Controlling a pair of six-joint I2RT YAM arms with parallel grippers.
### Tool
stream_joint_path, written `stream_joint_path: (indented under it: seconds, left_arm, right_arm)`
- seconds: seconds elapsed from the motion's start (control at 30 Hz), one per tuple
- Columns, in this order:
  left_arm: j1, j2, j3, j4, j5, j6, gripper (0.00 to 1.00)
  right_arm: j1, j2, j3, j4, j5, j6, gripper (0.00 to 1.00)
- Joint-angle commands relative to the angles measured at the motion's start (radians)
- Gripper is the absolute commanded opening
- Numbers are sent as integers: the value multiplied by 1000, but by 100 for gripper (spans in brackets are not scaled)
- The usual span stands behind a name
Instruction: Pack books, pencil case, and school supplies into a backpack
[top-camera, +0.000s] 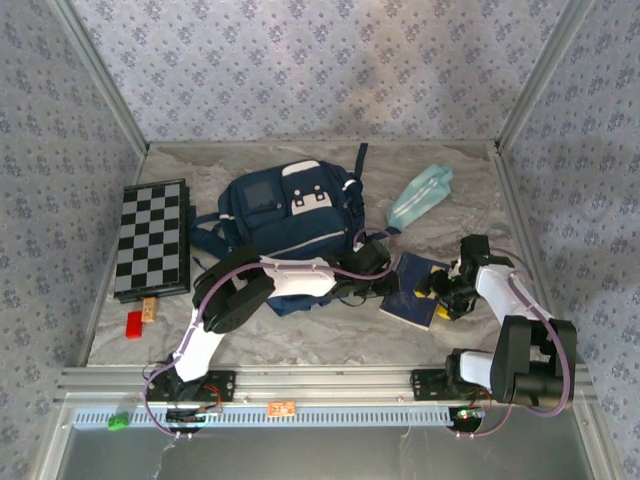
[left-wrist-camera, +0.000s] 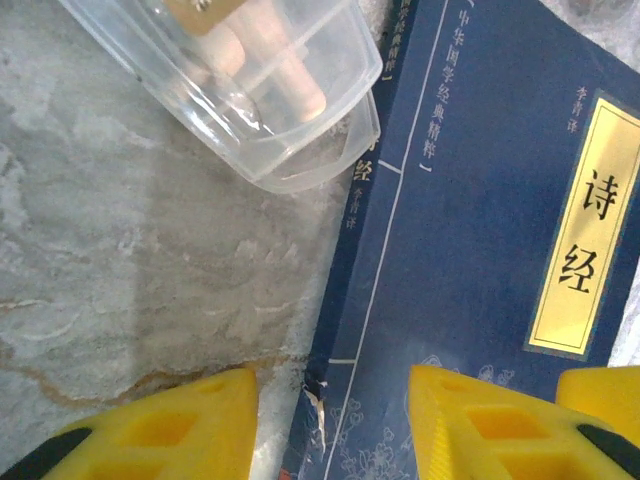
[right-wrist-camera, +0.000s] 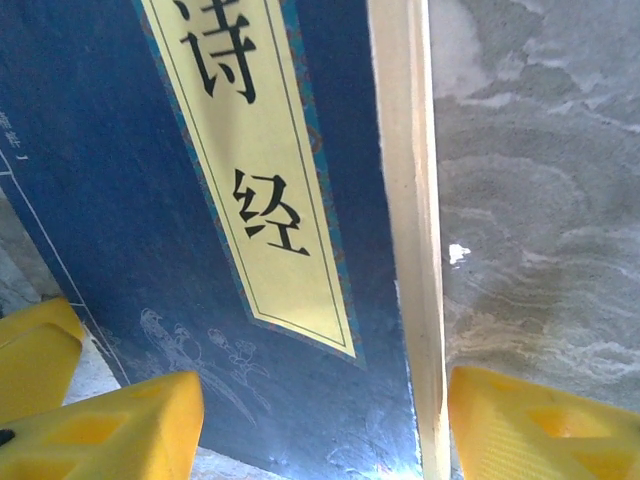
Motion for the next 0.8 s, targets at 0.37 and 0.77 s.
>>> stream_joint_path:
  seconds: [0.37,0.77]
  left_arm:
    - [-4,46,31,-3,45,0,40]
    - [0,62,37,-13,50,-8,39]
  right_arm:
    - [37,48,-9,1,32,6,68]
    - [45,-44,50,-69,-24,-25,56]
